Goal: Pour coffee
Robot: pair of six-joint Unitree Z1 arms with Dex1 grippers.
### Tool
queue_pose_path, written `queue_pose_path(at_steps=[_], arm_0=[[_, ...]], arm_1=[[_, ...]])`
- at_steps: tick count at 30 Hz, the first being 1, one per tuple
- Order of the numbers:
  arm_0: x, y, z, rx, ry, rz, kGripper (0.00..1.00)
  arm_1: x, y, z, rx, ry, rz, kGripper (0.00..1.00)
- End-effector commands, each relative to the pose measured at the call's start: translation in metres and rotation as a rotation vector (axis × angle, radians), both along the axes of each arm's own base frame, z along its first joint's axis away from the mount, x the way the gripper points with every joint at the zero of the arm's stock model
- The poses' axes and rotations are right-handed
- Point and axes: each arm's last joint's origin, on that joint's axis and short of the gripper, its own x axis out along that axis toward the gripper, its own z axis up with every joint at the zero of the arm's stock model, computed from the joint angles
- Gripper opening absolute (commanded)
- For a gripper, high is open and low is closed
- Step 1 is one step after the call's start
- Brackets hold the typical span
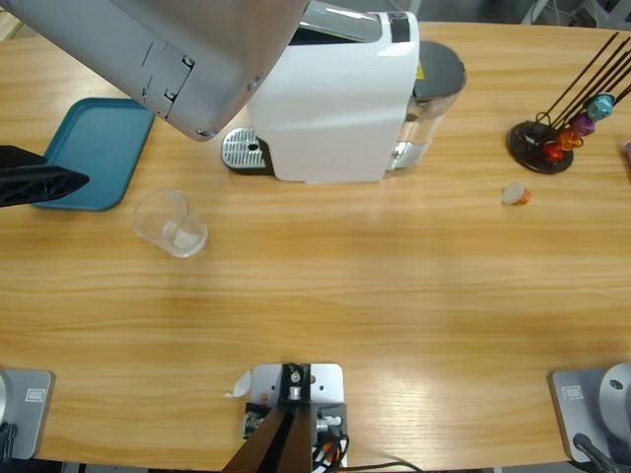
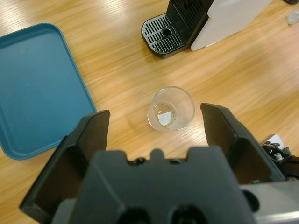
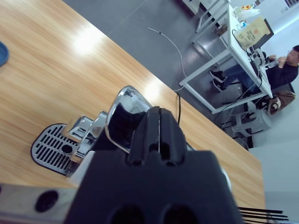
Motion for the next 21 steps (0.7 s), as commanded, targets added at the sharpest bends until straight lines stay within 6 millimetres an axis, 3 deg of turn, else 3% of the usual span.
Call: queue_pose_path(at_steps=[1,21], arm_0=[[0.0,-0.002,-0.013,0.023,0.036,-0.024,0.83],[0.001,-0.003,-0.014,0.026,0.042,-0.025,0.83]], arm_1=[[0.006,0.024,-0.117,-0.192,0.176,0.011,0.0],[0.006,0.028,-0.141,-0.171,0.215,-0.016,0.0]])
